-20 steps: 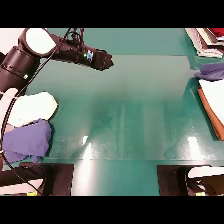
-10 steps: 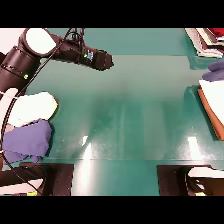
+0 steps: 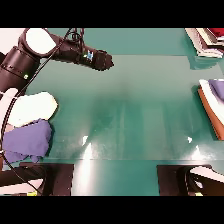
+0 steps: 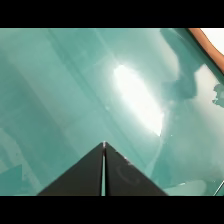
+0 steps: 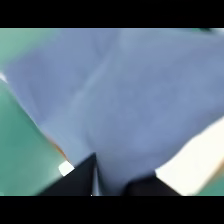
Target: Fold the shirts.
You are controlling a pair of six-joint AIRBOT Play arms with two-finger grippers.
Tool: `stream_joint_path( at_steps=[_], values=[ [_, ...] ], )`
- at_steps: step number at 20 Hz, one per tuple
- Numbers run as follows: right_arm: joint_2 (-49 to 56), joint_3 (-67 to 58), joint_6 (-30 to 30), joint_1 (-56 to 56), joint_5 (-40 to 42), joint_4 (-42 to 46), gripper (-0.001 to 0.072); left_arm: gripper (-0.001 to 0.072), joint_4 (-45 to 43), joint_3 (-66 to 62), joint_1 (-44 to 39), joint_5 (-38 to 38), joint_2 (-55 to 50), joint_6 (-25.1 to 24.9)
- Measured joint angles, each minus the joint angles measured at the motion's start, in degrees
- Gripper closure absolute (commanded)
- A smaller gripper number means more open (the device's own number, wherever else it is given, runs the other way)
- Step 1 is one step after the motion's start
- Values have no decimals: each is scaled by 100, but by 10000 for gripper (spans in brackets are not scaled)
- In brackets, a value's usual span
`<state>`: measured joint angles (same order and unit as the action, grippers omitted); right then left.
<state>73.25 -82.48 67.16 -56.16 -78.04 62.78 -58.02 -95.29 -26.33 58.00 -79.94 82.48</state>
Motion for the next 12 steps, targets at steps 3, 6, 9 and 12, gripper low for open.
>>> stream_joint_path(
  at_steps=[3, 6, 9, 12],
  values=[
    [-269, 651, -24, -354, -66, 645, 200, 681, 0, 0, 0, 11, 0, 0],
    [-448, 992, -26, -629, -79, 925, 200, 681, -2, 0, 0, 11, 0, 0],
    [-612, 1130, -22, -586, 48, 651, 202, 681, -2, 0, 0, 9, 0, 0],
    [-741, 1180, -20, 55, 186, -98, 203, 680, -4, 0, 0, 2, 0, 0]
  ],
)
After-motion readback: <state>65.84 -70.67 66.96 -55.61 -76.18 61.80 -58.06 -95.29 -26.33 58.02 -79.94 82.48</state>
